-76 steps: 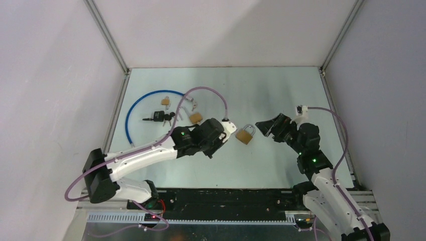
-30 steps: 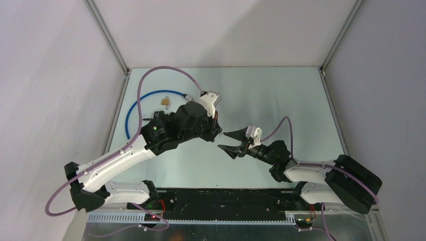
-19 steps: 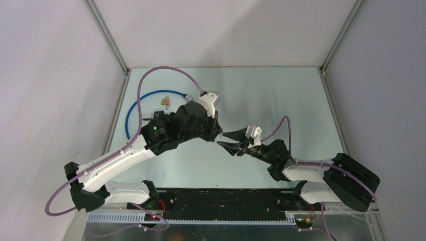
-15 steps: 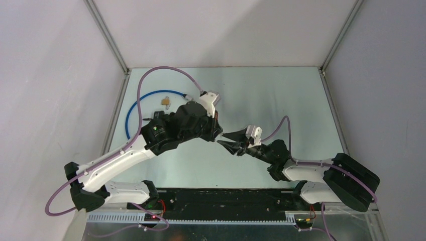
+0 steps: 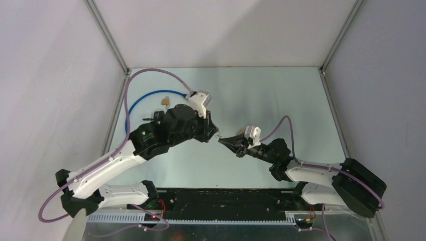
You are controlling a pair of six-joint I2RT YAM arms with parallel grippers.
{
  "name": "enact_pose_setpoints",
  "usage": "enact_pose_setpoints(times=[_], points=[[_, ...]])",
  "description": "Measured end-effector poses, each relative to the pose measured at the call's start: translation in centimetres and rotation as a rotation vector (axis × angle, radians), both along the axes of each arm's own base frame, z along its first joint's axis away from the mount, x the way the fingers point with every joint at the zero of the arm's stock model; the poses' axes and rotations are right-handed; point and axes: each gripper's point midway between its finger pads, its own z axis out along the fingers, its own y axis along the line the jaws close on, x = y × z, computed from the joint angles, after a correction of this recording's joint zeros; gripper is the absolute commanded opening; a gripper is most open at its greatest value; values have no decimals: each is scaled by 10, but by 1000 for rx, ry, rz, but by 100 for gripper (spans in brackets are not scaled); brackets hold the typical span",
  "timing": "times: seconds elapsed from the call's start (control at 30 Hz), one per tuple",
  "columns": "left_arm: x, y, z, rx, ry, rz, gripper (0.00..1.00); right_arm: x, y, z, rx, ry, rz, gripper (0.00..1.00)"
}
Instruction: Unlock with the key
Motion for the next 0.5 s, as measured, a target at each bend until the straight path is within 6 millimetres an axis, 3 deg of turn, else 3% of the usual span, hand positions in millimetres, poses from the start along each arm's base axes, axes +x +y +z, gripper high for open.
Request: enact_pose_setpoints(times=[0.07,0.17,0.23,0.5], points=[[0,8,1,-8,-11,16,31,-4,-2,-3,-25,16,11,0],[0,21,2,-17,-29,36,58,-8,-6,-5,-65,39,20,0],[0,29,1,-13,-44,41,67,-10,-8,-6,-105,63,25,0],[-9,42,0,28,-122,-49,69,-11,-12,6,-293,195,50,0]])
